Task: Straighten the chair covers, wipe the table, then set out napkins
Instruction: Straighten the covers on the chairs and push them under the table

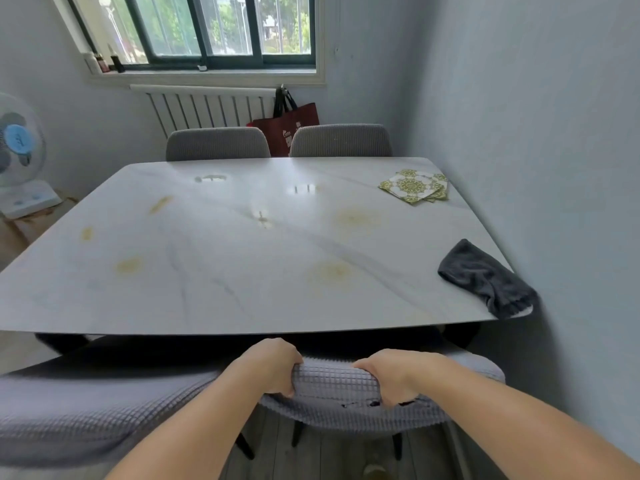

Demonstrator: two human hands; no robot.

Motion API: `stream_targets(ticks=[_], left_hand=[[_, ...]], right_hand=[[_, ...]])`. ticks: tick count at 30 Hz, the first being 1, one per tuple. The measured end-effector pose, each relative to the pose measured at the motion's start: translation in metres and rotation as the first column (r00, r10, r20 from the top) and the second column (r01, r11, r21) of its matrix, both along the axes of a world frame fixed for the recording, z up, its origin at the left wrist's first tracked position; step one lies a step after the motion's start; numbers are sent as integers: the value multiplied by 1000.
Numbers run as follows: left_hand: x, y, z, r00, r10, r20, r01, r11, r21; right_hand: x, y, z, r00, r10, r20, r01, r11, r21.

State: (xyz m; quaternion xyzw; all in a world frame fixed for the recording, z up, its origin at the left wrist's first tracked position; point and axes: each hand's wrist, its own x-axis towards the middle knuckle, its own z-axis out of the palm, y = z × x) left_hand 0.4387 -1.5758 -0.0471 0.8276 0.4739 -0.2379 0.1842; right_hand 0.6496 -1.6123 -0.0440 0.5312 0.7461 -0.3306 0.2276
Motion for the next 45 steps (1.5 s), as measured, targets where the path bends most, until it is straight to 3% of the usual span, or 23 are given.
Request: stream_targets(ticks=[7,10,23,25,28,32,35,39,41,45], left_hand=[[-1,-5,0,998,-44,-39,44,999,10],[-2,-4,1,998,-54,-29,55,998,16],[-4,-12,0,1000,-22,-12,21,999,-26],[-14,-7,7,988,131,80,-116,980,-162],[-47,6,25,880,441,180,-366,867,-338],[-115,20,37,867,482,130,-472,876,-98],[-173,8,36,857,506,-102,-502,863,62],[-229,-30,18,714,562,-417,-558,817,146],[-237,-50,10,584,712,-390,-713,679,172],[-246,-69,-9,334,927,-171,-914,363,183]], right_hand=[[11,-4,-5,998,37,-50,-31,992,121],[34,-13,-5,997,66,30,-70,982,174],[68,-19,-7,1000,-14,21,11,992,127],[63,-13,-3,994,-111,-3,112,994,16],[39,5,9,963,-233,-138,227,972,-58],[-23,32,18,955,-155,-252,171,984,44],[-84,47,18,959,14,-283,27,990,140],[-167,55,14,920,275,-281,-205,945,255],[-203,54,9,895,364,-257,-294,916,273],[-258,43,-3,848,502,-170,-452,853,260]])
